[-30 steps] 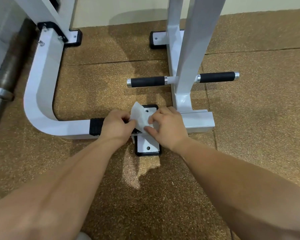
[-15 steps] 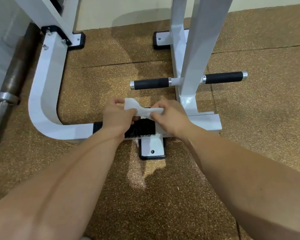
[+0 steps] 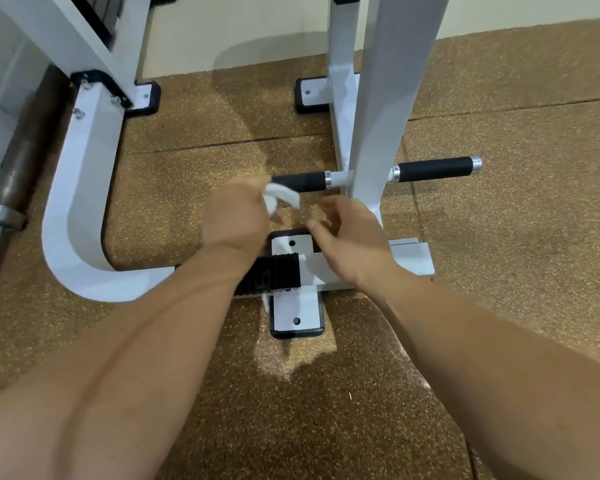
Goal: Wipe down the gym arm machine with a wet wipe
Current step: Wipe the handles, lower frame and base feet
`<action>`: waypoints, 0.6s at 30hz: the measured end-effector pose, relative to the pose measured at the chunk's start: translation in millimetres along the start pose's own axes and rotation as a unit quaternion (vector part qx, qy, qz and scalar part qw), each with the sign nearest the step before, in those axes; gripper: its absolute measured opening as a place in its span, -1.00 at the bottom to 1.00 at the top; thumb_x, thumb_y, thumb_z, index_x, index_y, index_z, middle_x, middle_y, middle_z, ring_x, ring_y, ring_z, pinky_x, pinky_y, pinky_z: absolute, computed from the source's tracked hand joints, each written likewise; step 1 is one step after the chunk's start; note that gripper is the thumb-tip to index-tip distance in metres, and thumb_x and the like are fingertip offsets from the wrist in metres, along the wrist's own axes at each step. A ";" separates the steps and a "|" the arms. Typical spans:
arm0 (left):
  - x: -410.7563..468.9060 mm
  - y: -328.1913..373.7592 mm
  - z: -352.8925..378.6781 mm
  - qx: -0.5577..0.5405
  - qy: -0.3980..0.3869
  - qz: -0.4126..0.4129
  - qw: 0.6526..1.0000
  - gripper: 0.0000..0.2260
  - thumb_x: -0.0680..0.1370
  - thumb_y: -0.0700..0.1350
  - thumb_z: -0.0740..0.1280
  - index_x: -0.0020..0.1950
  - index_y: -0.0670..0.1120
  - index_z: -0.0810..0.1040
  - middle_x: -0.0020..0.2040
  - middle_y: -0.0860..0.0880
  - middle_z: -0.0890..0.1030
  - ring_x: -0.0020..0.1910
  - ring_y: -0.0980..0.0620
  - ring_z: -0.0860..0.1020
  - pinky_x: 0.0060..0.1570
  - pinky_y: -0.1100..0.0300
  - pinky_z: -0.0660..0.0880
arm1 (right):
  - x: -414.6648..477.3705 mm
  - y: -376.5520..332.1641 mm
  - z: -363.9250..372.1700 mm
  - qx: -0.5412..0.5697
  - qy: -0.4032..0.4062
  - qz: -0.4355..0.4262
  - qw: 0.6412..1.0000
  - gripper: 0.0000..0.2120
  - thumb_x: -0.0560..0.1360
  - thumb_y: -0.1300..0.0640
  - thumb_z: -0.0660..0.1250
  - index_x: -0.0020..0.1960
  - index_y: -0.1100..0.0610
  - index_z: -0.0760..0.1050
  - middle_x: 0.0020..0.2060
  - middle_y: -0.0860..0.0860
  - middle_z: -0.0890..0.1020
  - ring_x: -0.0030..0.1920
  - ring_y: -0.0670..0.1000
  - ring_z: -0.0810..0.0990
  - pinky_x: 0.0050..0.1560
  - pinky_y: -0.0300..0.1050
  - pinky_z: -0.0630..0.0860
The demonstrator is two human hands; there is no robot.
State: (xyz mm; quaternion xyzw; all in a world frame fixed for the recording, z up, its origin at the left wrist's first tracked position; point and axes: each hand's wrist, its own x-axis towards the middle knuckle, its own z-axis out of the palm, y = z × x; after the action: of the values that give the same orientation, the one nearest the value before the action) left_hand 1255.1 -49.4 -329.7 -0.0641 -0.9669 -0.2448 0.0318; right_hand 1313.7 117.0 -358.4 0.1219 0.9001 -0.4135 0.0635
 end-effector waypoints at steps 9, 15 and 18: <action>12.9 11.9 58.5 0.198 -0.160 0.059 0.965 -0.43 0.66 -0.14 0.08 0.64 -0.17 -0.05 0.65 -0.18 0.03 0.62 -0.16 0.03 0.57 -0.06 0.12 | -39.7 55.9 -4.8 -0.305 -0.018 -0.111 0.946 -0.37 0.62 -0.31 -0.01 0.45 0.07 0.47 0.37 0.10 0.52 0.40 0.21 0.41 0.47 0.19 0.29; -3.8 1.4 67.8 0.225 -0.197 0.117 0.947 -0.35 0.67 0.20 -0.04 0.65 -0.01 -0.24 0.64 -0.10 -0.30 0.62 -0.11 -0.30 0.59 -0.11 -0.22 | -47.5 70.1 3.8 -0.339 -0.096 -0.104 0.930 -0.20 0.59 -0.46 -0.24 0.68 -0.02 -0.02 0.67 0.17 -0.07 0.65 0.23 -0.18 0.61 0.27 -0.20; 9.7 -5.8 63.6 0.242 -0.197 0.091 0.946 -0.33 0.63 0.32 -0.14 0.64 0.08 -0.27 0.63 -0.10 -0.34 0.61 -0.13 -0.32 0.58 -0.18 -0.19 | -42.9 62.5 8.1 -0.345 -0.097 -0.045 0.932 -0.19 0.53 -0.51 -0.32 0.64 -0.09 -0.30 0.59 0.18 -0.40 0.57 0.27 -0.47 0.56 0.31 -0.37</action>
State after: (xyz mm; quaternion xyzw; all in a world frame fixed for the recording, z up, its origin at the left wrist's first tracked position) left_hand 1242.8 -23.1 -387.3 -0.1896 -0.9740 0.0176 -0.1226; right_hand 1372.0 142.9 -399.9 0.0113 0.9813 -0.0896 0.1702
